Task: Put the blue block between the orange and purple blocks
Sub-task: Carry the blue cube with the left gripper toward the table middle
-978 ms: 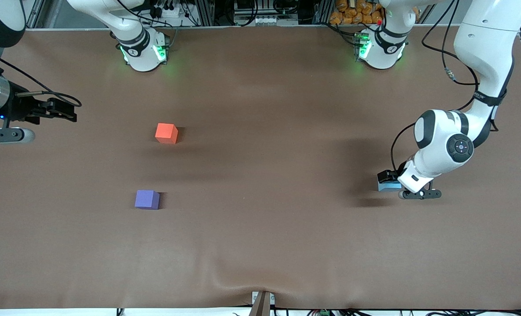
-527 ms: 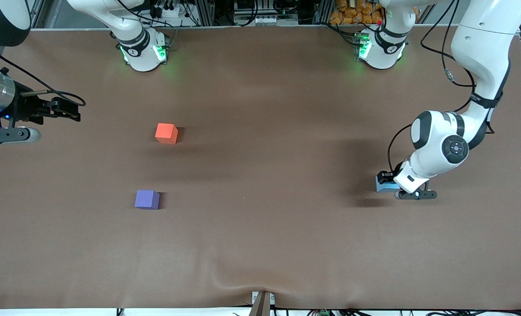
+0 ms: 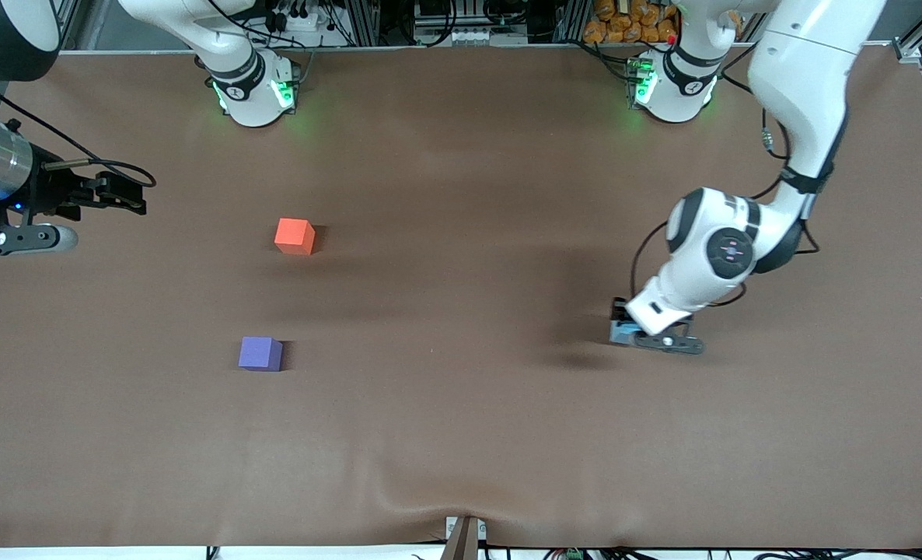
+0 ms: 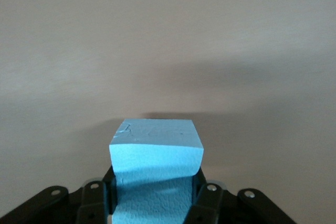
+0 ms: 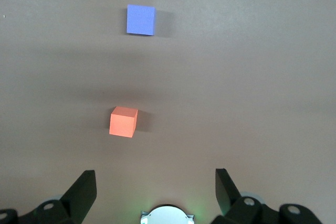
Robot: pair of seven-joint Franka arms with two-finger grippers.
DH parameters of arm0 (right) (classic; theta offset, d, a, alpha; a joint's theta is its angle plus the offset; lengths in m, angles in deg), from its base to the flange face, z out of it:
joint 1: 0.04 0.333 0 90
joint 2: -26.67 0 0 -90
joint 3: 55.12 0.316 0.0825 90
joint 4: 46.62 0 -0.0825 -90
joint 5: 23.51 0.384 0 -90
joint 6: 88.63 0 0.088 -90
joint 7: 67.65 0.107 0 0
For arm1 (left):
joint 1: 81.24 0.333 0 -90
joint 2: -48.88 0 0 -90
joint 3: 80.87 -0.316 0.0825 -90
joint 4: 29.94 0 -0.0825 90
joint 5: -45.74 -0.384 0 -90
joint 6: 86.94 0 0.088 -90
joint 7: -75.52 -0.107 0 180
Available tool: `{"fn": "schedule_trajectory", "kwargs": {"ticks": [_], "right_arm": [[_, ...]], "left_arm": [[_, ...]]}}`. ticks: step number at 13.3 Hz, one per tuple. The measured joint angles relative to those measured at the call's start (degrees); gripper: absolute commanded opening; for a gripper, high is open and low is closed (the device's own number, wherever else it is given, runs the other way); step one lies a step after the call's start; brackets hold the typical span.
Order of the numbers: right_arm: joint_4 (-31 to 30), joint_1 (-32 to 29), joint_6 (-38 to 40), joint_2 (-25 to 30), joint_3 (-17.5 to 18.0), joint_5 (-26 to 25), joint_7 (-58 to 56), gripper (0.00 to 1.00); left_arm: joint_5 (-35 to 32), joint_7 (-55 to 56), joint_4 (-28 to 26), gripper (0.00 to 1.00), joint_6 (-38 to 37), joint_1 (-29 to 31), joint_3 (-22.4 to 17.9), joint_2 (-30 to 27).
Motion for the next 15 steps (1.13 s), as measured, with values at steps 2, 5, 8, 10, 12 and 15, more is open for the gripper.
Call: {"fn": "schedule_trajectory", "kwargs": {"ticks": [2,5,8,10,12,15], "right_arm": [[0.0,0.1,0.0,0.0,0.0,0.0,0.0,1.00],[0.0,0.2,0.0,0.0,0.0,0.0,0.0,1.00],[0.0,0.2,0.0,0.0,0.0,0.0,0.0,1.00],[0.0,0.2,0.0,0.0,0.0,0.0,0.0,1.00],[0.0,0.2,0.0,0.0,-0.1,0.0,0.0,1.00],[0.0,0.2,0.0,0.0,-0.1,0.0,0.0,1.00]], "left_arm": [[0.0,6.2,4.6,0.00,-3.1,-5.2,0.0,0.9],[0.0,16.0,13.9,0.00,-8.2,-13.8,0.0,5.7],[0.0,24.6,22.9,0.00,-9.4,-21.8,-0.3,12.5],[0.0,29.5,27.7,0.00,-9.5,-25.8,-0.3,16.4],[0.0,34.0,31.3,0.00,-9.6,-30.2,-1.0,19.6],[0.0,37.7,35.2,0.83,-8.9,-37.6,-5.9,23.6]]}}
